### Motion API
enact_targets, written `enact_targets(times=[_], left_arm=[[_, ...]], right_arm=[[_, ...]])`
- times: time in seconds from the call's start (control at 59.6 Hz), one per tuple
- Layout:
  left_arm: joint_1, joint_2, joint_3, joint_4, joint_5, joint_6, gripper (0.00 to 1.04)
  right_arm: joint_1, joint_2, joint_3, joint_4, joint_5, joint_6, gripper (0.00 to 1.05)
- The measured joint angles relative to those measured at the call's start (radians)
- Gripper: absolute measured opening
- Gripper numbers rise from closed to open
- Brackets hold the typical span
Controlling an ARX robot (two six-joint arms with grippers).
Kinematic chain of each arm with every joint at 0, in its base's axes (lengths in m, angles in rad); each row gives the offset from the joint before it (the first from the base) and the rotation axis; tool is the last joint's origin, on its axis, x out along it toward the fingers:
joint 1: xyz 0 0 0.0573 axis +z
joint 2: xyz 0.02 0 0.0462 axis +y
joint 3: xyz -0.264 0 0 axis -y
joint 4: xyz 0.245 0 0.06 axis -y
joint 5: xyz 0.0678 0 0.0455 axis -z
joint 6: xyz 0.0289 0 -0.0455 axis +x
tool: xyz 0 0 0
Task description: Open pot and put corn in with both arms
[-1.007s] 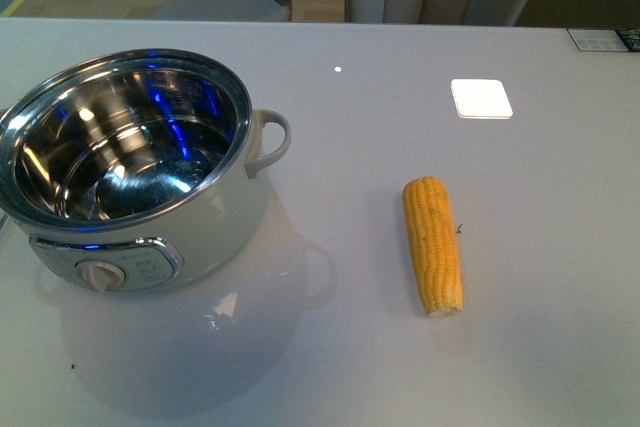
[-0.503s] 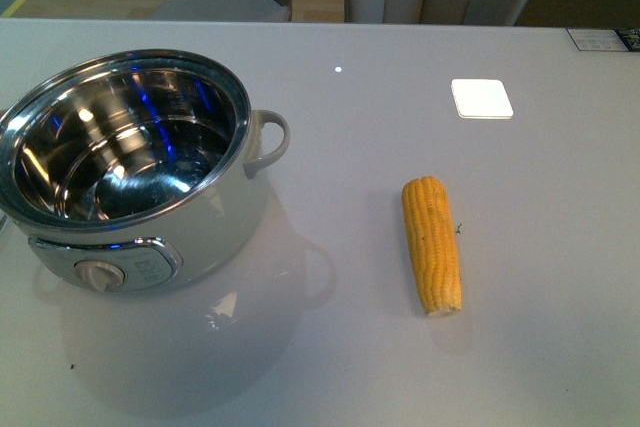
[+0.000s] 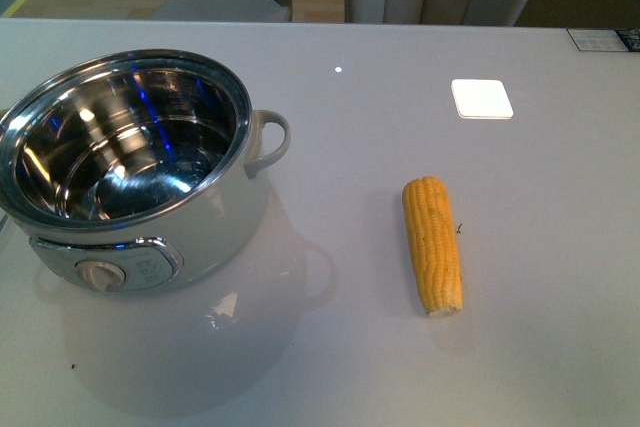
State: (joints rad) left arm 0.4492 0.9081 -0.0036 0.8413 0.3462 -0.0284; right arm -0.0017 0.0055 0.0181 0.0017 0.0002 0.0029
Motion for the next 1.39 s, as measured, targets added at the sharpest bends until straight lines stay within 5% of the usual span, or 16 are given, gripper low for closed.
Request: enact_targets(times=[0.101,0.235,0.487,0.688,1.007,1.393], left_arm=[[-0.032,-0.003,0.000,0.085,0.019,0.005,0.72],[-0.094,-0.117,0.000,0.011,-0.024,0.010,0.50],[-0.282,-0.631,0.000,-0.510,-0.182,0.015,0.03],[-0.441,-0.911,0.006,-0.826,-0.333,0.021,0.03],[-0.447,-0.908,0.014,-0.844,-0.346,0.021,0.03],[-0.447,-0.908,0.014,-0.844,-0.346,0.021,0.76]], right_arm=[[0.000,0.000,0.000,0.000,0.000,0.000,0.96],[0.000,0.000,0.000,0.000,0.000,0.000,0.96],[0.000,0.000,0.000,0.000,0.000,0.000,0.96],[0.000,0.000,0.000,0.000,0.000,0.000,0.96],[0.000,-0.001,0.000,0.000,0.000,0.000,0.96],[0.000,-0.001,0.000,0.000,0.000,0.000,0.96]])
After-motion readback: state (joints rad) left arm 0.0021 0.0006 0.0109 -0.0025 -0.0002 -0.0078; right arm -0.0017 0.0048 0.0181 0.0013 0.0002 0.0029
